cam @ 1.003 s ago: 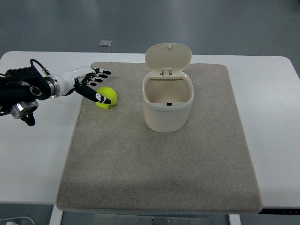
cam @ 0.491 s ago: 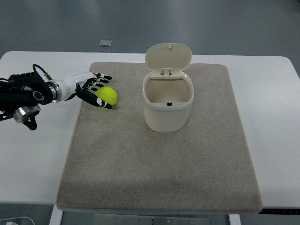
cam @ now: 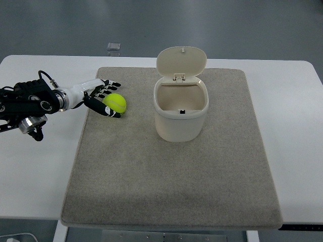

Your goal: Put tennis ball into box with left hand

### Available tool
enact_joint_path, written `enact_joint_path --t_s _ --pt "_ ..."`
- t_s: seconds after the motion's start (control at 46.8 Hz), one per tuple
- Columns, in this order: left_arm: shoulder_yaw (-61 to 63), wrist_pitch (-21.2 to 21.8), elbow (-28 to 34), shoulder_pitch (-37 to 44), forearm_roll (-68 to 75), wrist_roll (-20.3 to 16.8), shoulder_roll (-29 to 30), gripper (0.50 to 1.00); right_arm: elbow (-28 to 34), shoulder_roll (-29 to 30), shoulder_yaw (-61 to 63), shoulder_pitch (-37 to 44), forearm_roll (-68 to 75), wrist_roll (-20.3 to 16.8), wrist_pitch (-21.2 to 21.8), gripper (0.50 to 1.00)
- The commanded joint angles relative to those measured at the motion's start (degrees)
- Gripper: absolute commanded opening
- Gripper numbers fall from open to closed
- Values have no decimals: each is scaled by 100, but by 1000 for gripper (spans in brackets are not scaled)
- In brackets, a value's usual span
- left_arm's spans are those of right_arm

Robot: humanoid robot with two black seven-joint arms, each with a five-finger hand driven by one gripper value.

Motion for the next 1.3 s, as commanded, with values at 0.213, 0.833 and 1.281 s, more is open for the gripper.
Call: enact_joint_path --t_s 0.213,0.833,1.281 --pt "7 21 64 28 11 0 -5 977 0 0 0 0 0 0 0 938" --pt "-186 12 232 186 29 -8 -198 977 0 0 0 0 0 0 0 938" --pt "-177 -23 214 160 38 0 -207 682 0 0 0 0 0 0 0 938"
